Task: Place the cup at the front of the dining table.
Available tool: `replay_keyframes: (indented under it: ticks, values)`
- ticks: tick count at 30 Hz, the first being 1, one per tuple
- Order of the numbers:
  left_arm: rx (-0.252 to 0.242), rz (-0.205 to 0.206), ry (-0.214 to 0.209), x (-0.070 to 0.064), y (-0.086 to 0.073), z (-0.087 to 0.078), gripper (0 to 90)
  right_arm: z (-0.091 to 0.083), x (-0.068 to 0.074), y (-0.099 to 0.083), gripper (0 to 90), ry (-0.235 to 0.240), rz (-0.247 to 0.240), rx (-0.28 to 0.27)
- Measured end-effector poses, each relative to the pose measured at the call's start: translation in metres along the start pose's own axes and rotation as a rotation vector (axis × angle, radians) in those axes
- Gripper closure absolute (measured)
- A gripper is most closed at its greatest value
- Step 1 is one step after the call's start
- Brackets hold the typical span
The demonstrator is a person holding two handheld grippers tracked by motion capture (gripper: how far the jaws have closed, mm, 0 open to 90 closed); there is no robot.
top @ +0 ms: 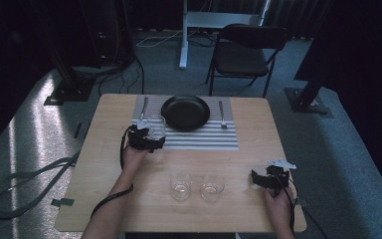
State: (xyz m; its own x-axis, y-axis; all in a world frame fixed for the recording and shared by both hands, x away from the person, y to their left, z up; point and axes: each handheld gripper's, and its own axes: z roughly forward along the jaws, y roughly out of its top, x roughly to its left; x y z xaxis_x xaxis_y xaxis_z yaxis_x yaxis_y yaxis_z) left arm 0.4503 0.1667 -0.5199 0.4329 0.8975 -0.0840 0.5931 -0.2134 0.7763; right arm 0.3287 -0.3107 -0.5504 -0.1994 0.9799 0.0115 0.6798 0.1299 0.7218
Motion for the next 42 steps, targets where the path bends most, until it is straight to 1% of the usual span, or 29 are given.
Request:
replay_keyframes:
  ticks: [2, 6, 13, 16, 20, 26, 27, 29, 35, 37, 39, 40, 42]
  values:
    - [0.000, 0.000, 0.000, 0.000, 0.000, 0.000, 1.9, 0.000, 0.000, 0.000, 12.2, 0.000, 0.000, 0.000]
    - [0.003, 0.011, -0.016, -0.002, -0.006, -0.005, 1.9, 0.000, 0.000, 0.000, 12.2, 0.000, 0.000, 0.000]
    - [-0.003, 0.017, -0.030, -0.003, -0.008, -0.013, 1.9, 0.000, 0.000, 0.000, 12.2, 0.000, 0.000, 0.000]
    - [-0.005, 0.029, -0.037, -0.003, -0.010, -0.017, 1.9, 0.000, 0.000, 0.000, 12.2, 0.000, 0.000, 0.000]
    - [-0.016, 0.015, -0.038, -0.002, -0.014, -0.022, 1.9, 0.000, 0.000, 0.000, 12.2, 0.000, 0.000, 0.000]
    - [-0.013, 0.014, -0.034, 0.000, -0.021, -0.029, 2.0, 0.000, 0.000, 0.000, 12.2, 0.000, 0.000, 0.000]
    - [-0.014, 0.010, -0.034, 0.001, -0.025, -0.031, 2.0, 0.000, 0.000, 0.000, 12.2, 0.000, 0.000, 0.000]
    - [-0.020, -0.002, -0.043, 0.001, -0.028, -0.034, 1.9, 0.000, 0.000, 0.000, 12.2, 0.000, 0.000, 0.000]
    - [-0.019, 0.012, -0.047, 0.001, -0.032, -0.041, 1.9, 0.000, 0.000, 0.000, 12.2, 0.000, 0.000, 0.000]
    - [-0.019, 0.011, -0.062, 0.001, -0.033, -0.044, 1.9, 0.000, 0.000, 0.000, 12.2, 0.000, 0.000, 0.000]
    - [-0.019, 0.016, -0.061, 0.001, -0.034, -0.046, 1.9, 0.000, 0.000, 0.000, 12.3, 0.000, 0.000, 0.000]
    - [-0.014, 0.028, -0.057, 0.000, -0.035, -0.049, 1.9, 0.000, 0.000, 0.000, 12.2, 0.000, 0.000, 0.000]
    - [-0.014, 0.029, -0.058, 0.001, -0.038, -0.052, 1.9, 0.000, 0.000, 0.000, 12.2, 0.000, 0.000, 0.000]
